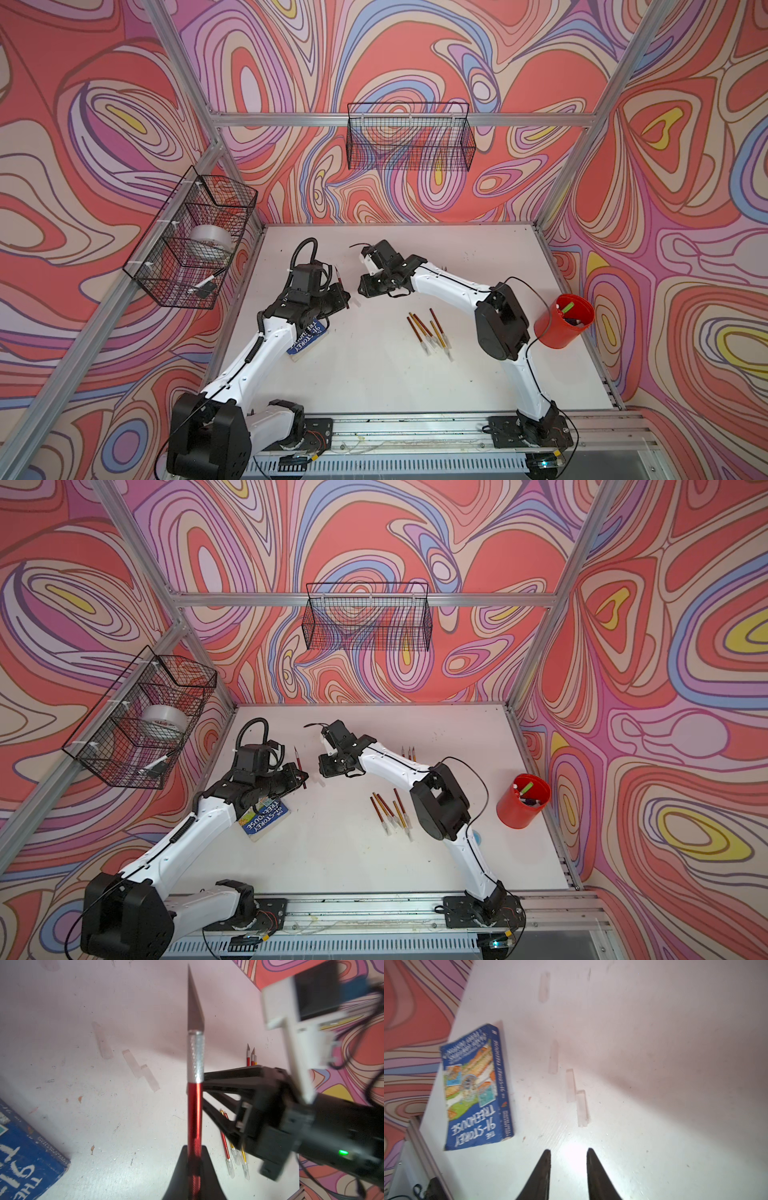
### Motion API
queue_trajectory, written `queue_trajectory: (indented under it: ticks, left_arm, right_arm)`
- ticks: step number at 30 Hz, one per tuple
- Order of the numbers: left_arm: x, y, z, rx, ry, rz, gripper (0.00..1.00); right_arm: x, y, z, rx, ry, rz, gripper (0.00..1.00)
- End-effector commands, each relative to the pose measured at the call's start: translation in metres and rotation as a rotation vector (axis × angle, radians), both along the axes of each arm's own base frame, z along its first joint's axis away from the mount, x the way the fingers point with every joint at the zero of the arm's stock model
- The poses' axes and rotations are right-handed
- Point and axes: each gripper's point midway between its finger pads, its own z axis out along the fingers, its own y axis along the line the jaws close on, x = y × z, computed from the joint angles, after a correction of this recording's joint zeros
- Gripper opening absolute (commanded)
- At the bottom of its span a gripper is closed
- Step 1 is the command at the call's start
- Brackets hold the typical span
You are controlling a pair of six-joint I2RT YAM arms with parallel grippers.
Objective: Remove protective caps from carving knives
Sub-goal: Place the protective sleeve at the center of the board, then place the carving knife at the center of the board.
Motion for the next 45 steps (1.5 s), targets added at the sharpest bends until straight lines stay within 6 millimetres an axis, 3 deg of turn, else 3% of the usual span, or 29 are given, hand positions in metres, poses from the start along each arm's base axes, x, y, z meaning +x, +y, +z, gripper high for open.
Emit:
queue_trajectory:
  ticks: [1,5,9,15,25,30,34,43,45]
  left_arm:
    - [0.001,-0.011,0.021,-0.046,-0.073,-0.070,0.00]
    - [0.000,-0.029,0.043,-0.108,-0.146,-0.159,0.00]
    - [-0.006,-0.048,0.063,-0.117,-0.207,-0.245,0.00]
    - [-0.010,-0.065,0.079,-0.138,-0.241,-0.301,0.00]
    - [-0.007,-0.070,0.082,-0.147,-0.246,-0.309,0.00]
    - [-0.005,-0.071,0.085,-0.146,-0.251,-0.309,0.00]
    - [-0.004,-0.072,0.087,-0.149,-0.254,-0.313,0.00]
    - [-0.002,-0.075,0.082,-0.160,-0.240,-0.317,0.00]
    - [-0.002,-0.075,0.083,-0.160,-0.243,-0.315,0.00]
  right_arm:
    - [0.005,-0.010,0.050,0.103,-0.076,-0.024,0.32]
    - [-0.007,-0.015,0.077,0.224,-0.055,-0.006,0.33]
    - [-0.022,-0.009,0.092,0.325,-0.010,0.039,0.33]
    - [-0.031,-0.003,0.099,0.382,0.027,0.066,0.34]
    - [-0.032,-0.016,0.103,0.342,-0.010,0.034,0.33]
    - [-0.034,-0.036,0.111,0.295,-0.074,-0.012,0.33]
    - [-0.039,-0.045,0.129,0.313,-0.113,-0.028,0.34]
    - [-0.040,-0.024,0.151,0.411,-0.096,0.048,0.32]
    - [-0.034,-0.015,0.135,0.396,-0.061,0.053,0.31]
